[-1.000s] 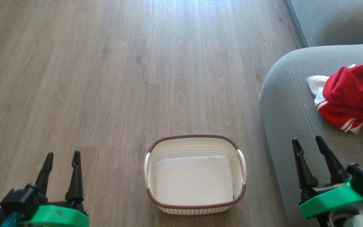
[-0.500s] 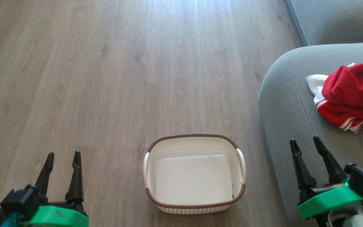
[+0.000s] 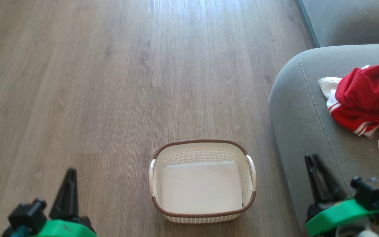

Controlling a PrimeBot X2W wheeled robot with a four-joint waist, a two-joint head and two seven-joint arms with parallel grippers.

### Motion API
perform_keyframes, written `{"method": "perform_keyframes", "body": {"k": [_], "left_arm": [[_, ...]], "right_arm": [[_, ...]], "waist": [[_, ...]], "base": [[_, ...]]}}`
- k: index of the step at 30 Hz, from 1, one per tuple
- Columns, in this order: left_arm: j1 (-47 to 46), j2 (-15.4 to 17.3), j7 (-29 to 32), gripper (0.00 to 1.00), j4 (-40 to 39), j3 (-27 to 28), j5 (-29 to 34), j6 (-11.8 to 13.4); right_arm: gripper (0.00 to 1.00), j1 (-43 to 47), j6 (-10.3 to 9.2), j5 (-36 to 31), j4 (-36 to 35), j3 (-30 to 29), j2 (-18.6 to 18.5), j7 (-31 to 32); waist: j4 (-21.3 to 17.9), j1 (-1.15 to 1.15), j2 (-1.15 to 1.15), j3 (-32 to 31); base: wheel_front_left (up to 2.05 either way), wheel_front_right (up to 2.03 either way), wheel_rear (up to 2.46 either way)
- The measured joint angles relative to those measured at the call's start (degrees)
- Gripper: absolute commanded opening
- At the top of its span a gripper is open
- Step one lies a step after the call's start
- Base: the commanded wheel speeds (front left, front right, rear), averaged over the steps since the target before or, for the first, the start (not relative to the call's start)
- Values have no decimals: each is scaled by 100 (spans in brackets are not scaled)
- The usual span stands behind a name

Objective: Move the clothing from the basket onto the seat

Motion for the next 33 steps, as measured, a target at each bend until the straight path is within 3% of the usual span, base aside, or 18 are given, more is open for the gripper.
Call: {"method": "perform_keyframes", "body": {"k": [6, 33], "left_arm": [[225, -162, 31, 0, 404, -110, -100, -3], [26, -320, 427, 0, 611, 123, -1518, -263]], "right_arm": [[0, 210, -1, 110, 437, 70, 37, 24], [0, 72, 0, 1636, 556, -90, 158, 325]], "waist": [[-1, 0, 0, 3], [3, 0, 0, 31]], "base": [[0, 0, 0], [0, 0, 0]]}}
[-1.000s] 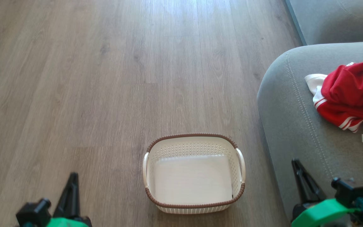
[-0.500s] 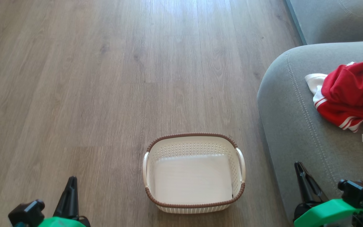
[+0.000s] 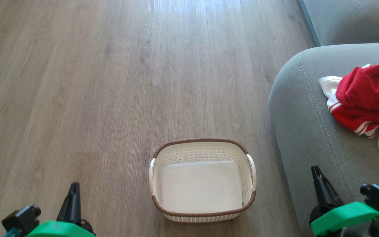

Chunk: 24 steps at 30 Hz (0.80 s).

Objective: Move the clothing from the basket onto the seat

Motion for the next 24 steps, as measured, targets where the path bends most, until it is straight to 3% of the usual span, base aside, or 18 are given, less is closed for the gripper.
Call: {"method": "perform_keyframes", "body": {"k": [24], "left_arm": [[-337, -209, 390, 0, 186, 336, -1335, -250]], "right_arm": [[0, -216, 0, 1444, 131, -219, 66, 310]], "waist": [[3, 0, 0, 27]], "base": [[0, 0, 0]]}}
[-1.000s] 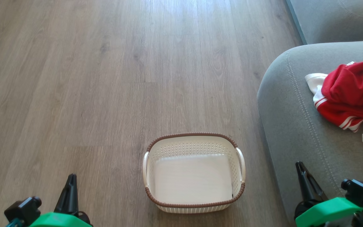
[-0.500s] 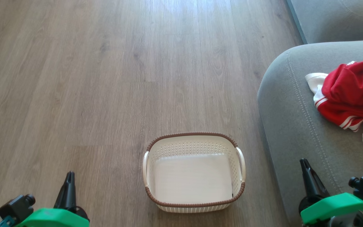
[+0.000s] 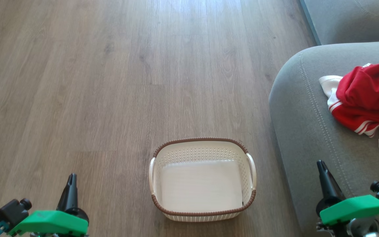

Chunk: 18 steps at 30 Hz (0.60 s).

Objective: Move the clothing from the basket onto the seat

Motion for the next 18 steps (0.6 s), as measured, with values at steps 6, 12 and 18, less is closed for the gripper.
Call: {"method": "perform_keyframes", "body": {"k": [6, 12, 18], "left_arm": [[-14, -64, 73, 0, 38, 63, -324, -53], [-134, -129, 167, 0, 103, 171, -634, -135], [-212, -168, 266, 0, 167, 219, -955, -181]], "right_arm": [[0, -68, 0, 338, 29, -44, 20, 83], [0, -121, 0, 683, 87, -93, 67, 149], [0, -180, 0, 1024, 108, -170, 118, 244]], "waist": [[1, 0, 0, 6], [1, 0, 0, 13], [2, 0, 0, 19]], "base": [[0, 0, 0], [0, 0, 0], [0, 0, 0]]}}
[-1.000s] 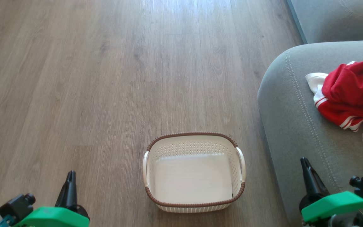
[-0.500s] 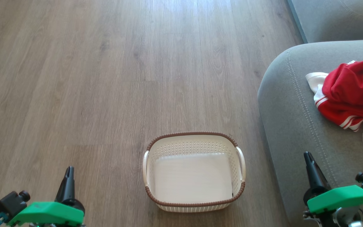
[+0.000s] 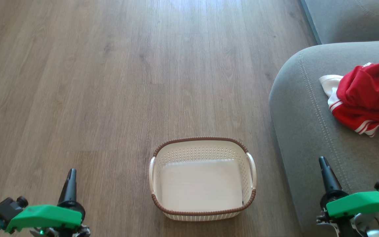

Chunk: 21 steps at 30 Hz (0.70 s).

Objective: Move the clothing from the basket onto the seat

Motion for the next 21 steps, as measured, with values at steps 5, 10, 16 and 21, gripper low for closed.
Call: {"method": "perform_keyframes", "body": {"k": [5, 10, 16, 21], "left_arm": [[-15, -37, 100, 0, 23, 112, -258, -62], [-73, -101, 176, 0, 60, 154, -516, -104], [-175, -159, 250, 0, 123, 230, -833, -169], [-249, -187, 353, 0, 165, 325, -1092, -222]], "right_arm": [[0, -16, 0, 287, 35, -43, 9, 56], [0, -126, 0, 560, 55, -79, 15, 130], [0, -140, 0, 904, 86, -138, 40, 201], [0, -238, 0, 1176, 110, -203, 51, 258]], "waist": [[1, 0, 0, 5], [1, 0, 0, 11], [2, 0, 0, 17], [2, 0, 0, 22]], "base": [[0, 0, 0], [0, 0, 0], [0, 0, 0], [0, 0, 0]]}}
